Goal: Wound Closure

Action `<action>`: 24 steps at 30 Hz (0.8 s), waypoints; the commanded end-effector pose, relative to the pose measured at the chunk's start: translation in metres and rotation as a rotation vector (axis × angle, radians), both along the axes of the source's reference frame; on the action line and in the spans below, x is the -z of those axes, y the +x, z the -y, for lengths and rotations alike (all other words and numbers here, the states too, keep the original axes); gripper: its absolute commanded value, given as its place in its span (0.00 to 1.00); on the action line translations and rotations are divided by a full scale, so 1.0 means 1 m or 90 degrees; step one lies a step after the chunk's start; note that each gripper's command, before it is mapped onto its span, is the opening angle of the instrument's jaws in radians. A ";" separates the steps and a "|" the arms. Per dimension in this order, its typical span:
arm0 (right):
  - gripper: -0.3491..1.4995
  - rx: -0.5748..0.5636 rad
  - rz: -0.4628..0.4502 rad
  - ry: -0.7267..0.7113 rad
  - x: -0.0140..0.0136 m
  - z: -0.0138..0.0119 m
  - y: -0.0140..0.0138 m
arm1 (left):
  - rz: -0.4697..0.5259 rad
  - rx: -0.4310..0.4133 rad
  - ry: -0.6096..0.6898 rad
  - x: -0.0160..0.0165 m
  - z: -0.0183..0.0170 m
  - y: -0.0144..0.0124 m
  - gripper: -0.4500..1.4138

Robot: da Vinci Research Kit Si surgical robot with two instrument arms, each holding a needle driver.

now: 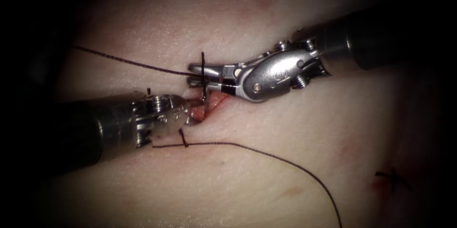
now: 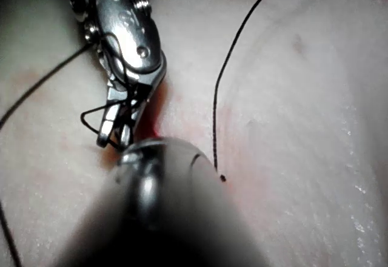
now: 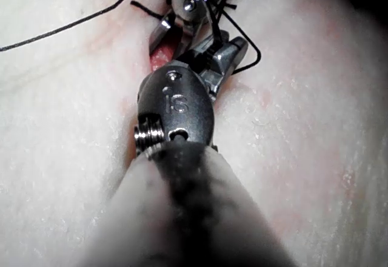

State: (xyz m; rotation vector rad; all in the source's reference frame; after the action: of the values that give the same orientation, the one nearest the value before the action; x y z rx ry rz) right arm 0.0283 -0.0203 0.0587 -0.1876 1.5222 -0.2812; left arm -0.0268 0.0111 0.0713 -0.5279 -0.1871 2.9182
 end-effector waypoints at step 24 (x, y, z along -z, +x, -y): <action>0.00 -0.009 0.012 0.077 -0.0001 -0.0017 0.0008 | 0.079 0.096 -0.069 0.0068 0.0033 -0.0017 0.37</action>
State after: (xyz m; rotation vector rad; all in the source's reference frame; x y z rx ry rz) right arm 0.0284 -0.0181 0.0584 -0.0981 1.5114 -0.1730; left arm -0.0281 0.0076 0.0639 -0.7111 -0.0043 2.7594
